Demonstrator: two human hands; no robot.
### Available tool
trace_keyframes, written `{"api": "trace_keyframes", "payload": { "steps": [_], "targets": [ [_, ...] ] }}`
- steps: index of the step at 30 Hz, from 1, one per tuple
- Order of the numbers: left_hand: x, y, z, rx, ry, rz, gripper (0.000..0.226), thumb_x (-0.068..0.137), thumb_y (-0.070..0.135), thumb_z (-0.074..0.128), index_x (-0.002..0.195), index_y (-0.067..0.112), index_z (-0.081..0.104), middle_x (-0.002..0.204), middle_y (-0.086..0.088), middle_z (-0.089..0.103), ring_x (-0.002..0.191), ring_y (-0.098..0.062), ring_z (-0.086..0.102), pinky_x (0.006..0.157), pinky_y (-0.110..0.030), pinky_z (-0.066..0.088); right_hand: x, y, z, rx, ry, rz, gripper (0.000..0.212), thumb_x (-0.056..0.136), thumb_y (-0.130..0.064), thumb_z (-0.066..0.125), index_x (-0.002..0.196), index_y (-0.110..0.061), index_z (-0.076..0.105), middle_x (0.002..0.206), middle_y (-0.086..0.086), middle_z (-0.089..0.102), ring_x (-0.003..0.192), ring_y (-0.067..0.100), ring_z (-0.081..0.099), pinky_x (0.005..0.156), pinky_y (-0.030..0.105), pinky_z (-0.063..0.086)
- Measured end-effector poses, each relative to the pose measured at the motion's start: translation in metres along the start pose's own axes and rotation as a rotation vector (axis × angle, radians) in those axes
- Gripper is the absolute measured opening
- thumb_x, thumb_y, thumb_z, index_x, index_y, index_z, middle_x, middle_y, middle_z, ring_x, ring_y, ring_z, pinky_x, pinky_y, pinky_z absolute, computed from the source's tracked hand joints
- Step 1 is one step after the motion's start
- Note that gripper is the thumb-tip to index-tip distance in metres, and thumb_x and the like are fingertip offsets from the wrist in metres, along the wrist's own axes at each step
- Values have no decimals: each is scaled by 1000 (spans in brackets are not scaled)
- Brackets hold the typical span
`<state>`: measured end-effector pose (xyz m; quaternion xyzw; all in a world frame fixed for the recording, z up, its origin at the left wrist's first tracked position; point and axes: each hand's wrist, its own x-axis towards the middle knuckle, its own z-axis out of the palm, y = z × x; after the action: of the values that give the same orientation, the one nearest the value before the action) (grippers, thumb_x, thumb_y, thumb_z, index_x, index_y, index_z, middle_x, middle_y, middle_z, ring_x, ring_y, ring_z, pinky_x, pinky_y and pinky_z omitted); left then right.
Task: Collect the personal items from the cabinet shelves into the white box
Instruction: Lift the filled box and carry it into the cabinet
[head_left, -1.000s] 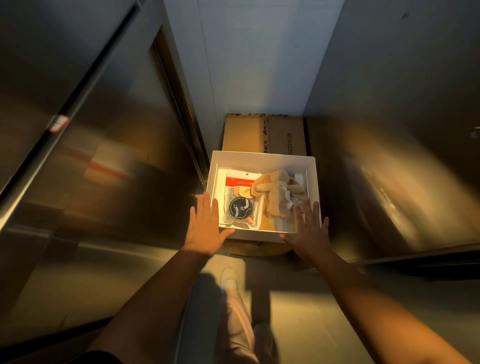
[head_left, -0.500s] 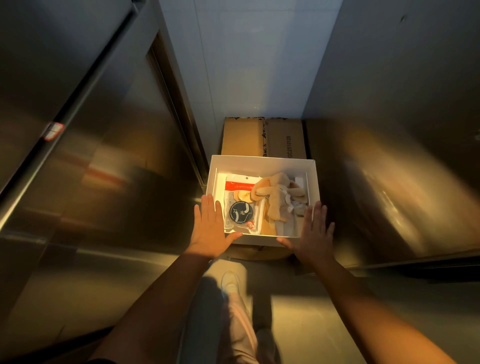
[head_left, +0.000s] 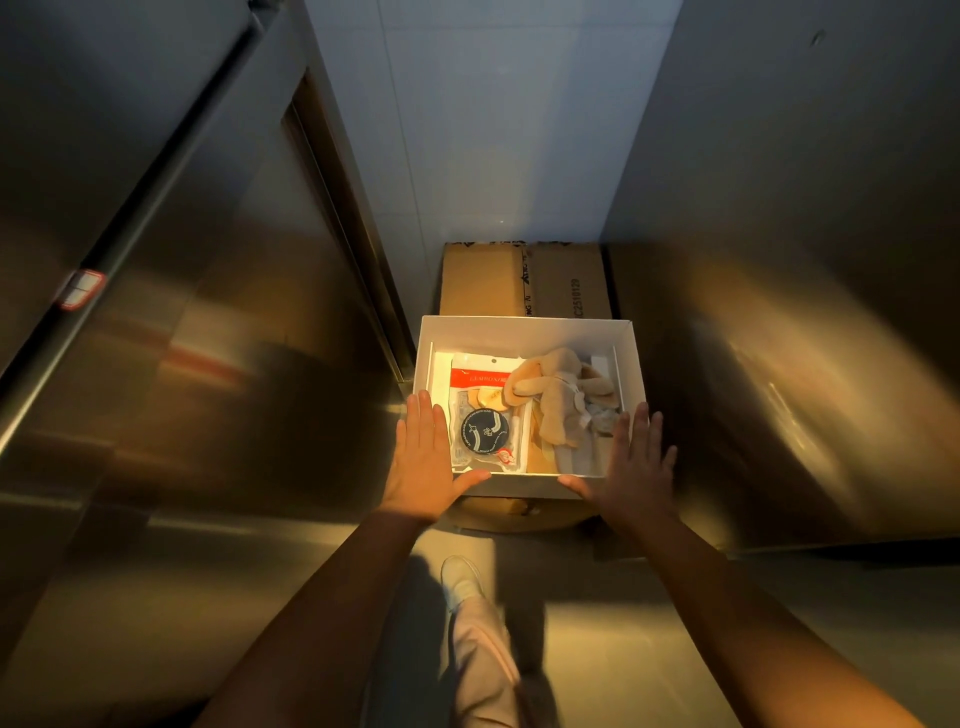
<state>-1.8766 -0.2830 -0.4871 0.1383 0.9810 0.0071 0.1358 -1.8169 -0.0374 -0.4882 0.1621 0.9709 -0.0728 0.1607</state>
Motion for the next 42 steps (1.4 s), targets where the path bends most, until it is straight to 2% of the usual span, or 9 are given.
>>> {"api": "trace_keyframes", "payload": {
  "steps": [7,12,18,22,26,34,42],
  "targets": [
    [30,-1,-4,40,5,5,111,64,81,2,144,6,-12,152,-16,-19,129,-28,-31,104,-41,-14,26,-1,-11,-21,1,-17,119,67,-83,41,144,-12,-16,150,13,-28,135,31,-28,110,52,-4],
    [52,-4,-10,2,9,37,107,75,79,23,145,5,-8,152,-18,-18,137,-31,-23,105,-41,-14,45,-5,-20,-18,2,-18,118,68,-83,40,144,-11,-15,150,12,-29,135,30,-30,110,51,-6],
    [81,-4,-22,-27,4,56,107,77,76,27,144,3,-11,151,-19,-20,138,-32,-21,109,-43,-10,71,-8,-33,-38,15,-28,118,68,-83,36,144,-9,-13,150,14,-28,136,32,-27,110,51,-5],
    [106,-3,-31,-22,-24,48,120,60,87,6,145,3,-8,151,-19,-18,138,-33,-18,111,-44,-5,93,-9,-40,-37,18,-26,118,68,-83,36,144,-8,-13,150,15,-28,136,32,-27,110,51,-6],
    [130,-3,-36,-4,-21,35,107,76,78,30,145,5,-9,152,-17,-17,139,-32,-18,112,-45,-4,116,-11,-47,-39,17,-30,118,68,-84,36,144,-8,-14,149,15,-28,135,32,-28,110,53,-6],
    [174,3,-51,2,22,36,103,78,74,36,146,8,-6,154,-15,-12,139,-32,-15,112,-45,-2,164,-13,-65,-78,36,-28,117,68,-84,34,145,-7,-10,151,17,-23,137,34,-24,110,54,-2],
    [213,-1,-59,-21,62,60,104,77,75,36,146,6,-3,154,-15,-11,140,-31,-15,112,-44,-1,200,-17,-75,-41,58,-31,116,68,-84,33,145,-9,-12,151,16,-22,137,34,-24,110,53,-5]
  ]
}}
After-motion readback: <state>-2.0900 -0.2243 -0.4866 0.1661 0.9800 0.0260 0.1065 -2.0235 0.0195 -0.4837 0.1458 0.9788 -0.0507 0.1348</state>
